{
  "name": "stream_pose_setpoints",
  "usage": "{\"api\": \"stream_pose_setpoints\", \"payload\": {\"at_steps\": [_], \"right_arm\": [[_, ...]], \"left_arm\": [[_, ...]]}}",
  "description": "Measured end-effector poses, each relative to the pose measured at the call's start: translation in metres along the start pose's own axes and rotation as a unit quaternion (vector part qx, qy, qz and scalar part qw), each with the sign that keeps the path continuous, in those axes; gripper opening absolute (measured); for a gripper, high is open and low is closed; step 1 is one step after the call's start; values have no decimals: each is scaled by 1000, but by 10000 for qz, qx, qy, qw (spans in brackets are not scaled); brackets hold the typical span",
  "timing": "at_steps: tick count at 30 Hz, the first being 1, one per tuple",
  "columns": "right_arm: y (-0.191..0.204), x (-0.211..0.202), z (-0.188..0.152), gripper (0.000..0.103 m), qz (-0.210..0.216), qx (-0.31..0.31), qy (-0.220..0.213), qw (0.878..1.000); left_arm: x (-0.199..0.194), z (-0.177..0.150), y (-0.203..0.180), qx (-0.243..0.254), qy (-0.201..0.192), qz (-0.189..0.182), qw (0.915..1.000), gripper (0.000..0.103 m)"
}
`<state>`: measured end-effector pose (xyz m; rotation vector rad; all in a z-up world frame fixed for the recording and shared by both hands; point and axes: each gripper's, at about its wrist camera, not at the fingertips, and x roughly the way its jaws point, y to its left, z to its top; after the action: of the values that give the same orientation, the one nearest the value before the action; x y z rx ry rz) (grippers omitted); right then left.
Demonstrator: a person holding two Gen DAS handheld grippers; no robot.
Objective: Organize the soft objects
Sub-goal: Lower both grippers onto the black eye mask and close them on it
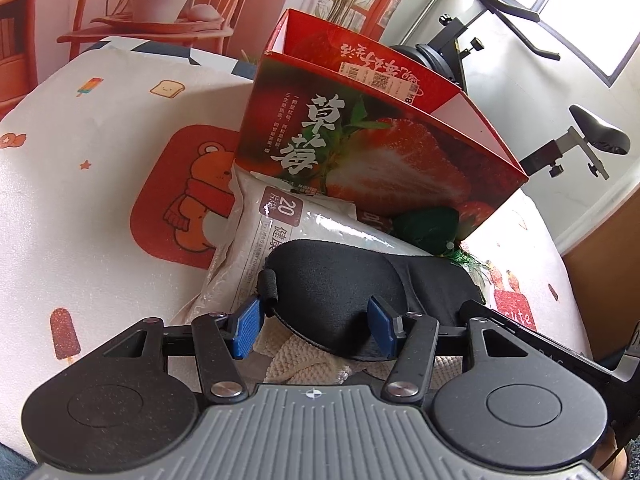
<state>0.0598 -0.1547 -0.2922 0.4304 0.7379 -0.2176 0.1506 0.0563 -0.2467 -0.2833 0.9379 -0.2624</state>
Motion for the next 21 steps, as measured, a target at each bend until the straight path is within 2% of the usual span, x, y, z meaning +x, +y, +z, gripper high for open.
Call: {"api": "stream_pose_setpoints", "payload": {"at_steps": [4,8,15,21], "right_arm": [[-1,4,-1,61,66,60,66,9999],[-2,9,-1,62,84,161,123,9998],[-4,16,3,64,194,257,146,9994],[-13,19,12,64,332,490,109,9982]], "left_arm": [[5,0,2,-105,57,-23,9999,62],[14,1,-1,19,36,-1,10000,62],[13,-3,0,153,-83,46,9998,54],[14,-5,0,182,-110,81,9997,54]]}}
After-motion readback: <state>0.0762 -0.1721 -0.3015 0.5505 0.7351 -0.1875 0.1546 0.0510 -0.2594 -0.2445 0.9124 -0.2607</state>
